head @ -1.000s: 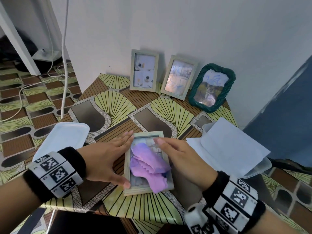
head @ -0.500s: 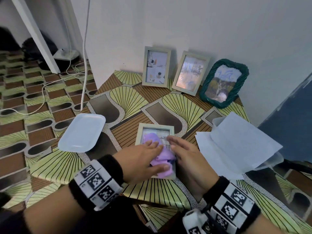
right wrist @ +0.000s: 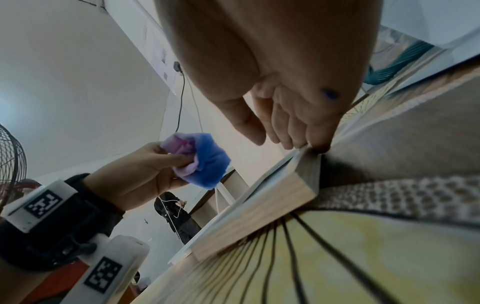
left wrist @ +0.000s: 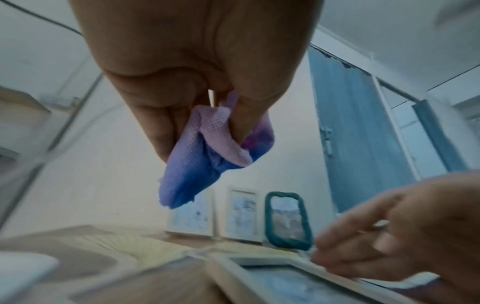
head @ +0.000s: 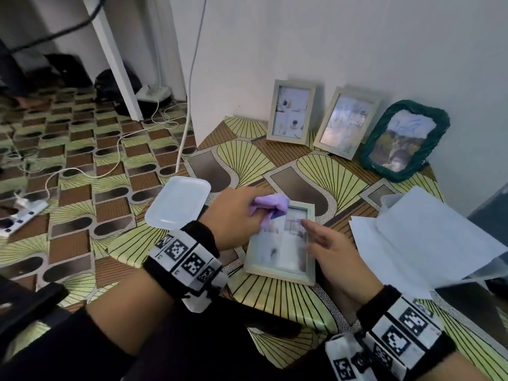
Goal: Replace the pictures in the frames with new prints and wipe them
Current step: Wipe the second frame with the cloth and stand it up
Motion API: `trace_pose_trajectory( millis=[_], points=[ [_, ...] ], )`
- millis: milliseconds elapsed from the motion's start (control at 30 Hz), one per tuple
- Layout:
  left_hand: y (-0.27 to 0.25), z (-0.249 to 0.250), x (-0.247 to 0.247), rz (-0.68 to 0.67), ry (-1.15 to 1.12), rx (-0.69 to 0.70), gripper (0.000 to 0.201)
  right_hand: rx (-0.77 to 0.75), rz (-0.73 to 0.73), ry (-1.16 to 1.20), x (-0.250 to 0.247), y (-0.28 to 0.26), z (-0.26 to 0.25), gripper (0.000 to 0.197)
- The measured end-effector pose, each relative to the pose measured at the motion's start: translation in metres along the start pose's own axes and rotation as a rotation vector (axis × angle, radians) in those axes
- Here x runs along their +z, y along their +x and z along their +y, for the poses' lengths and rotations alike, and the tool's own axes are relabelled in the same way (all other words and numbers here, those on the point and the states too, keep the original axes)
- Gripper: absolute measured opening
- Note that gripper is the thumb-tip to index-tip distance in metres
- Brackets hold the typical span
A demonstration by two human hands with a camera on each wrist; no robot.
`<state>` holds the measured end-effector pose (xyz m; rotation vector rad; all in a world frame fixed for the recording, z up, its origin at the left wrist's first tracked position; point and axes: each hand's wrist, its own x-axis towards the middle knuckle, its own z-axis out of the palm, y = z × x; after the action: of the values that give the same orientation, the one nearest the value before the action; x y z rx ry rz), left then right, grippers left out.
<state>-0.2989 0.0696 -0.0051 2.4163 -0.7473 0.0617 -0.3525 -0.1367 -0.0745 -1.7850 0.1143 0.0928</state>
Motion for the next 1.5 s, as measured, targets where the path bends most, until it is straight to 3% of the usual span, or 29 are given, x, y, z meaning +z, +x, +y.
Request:
trace_pose_trajectory(
  millis=[67,133,267,367,467,500,767,900,1033,1167,1267,1367,1500],
  points=[
    [-0.003,-0.013,-0.021,0.098,-0.001,-0.004,0.017,0.017,0.008,0.007,0.000,0.003,0.001,0.052],
    [-0.007,-0.032,-0.039,0.170,0.004,-0.005,0.025,0.031,0.005,0.002,0.000,0.004,0.003,0.051],
    [-0.020,-0.082,-0.062,0.154,0.173,0.008,0.030,0.018,0.014,-0.058,0.002,0.004,0.006,0.050],
    [-0.028,-0.120,-0.064,-0.017,0.319,-0.101,0.031,0.013,0.052,-0.040,0.004,0.004,0.006,0.046],
    [-0.036,-0.143,-0.054,-0.449,0.407,-0.367,0.057,-0.004,0.071,-0.015,0.005,0.003,0.003,0.043],
    [-0.037,-0.145,-0.050,-0.519,0.400,-0.395,0.063,-0.012,0.082,-0.021,0.005,0.003,0.001,0.042],
    [-0.038,-0.118,-0.059,-0.467,0.356,-0.415,0.109,-0.077,0.176,-0.091,0.005,-0.003,-0.012,0.037],
    [-0.032,-0.091,-0.062,-0.295,0.468,-0.296,0.080,-0.063,0.216,-0.124,-0.003,-0.004,-0.016,0.034],
    [-0.029,-0.048,-0.042,-0.140,0.331,-0.207,0.061,-0.001,0.151,-0.261,-0.013,-0.002,-0.019,0.041],
    [-0.023,-0.024,-0.006,-0.278,0.409,-0.209,0.042,0.059,0.001,-0.260,-0.009,-0.006,-0.018,0.049],
    [-0.024,-0.022,0.017,-0.374,0.393,-0.233,0.047,0.085,-0.003,-0.152,-0.006,-0.011,-0.018,0.023],
    [-0.027,-0.024,0.029,-0.367,0.325,-0.261,0.051,0.096,0.004,0.024,0.000,-0.013,-0.017,0.026],
    [-0.028,-0.024,0.027,-0.277,-0.029,-0.231,0.035,0.125,0.116,0.245,0.007,-0.015,-0.017,0.035]
  ],
)
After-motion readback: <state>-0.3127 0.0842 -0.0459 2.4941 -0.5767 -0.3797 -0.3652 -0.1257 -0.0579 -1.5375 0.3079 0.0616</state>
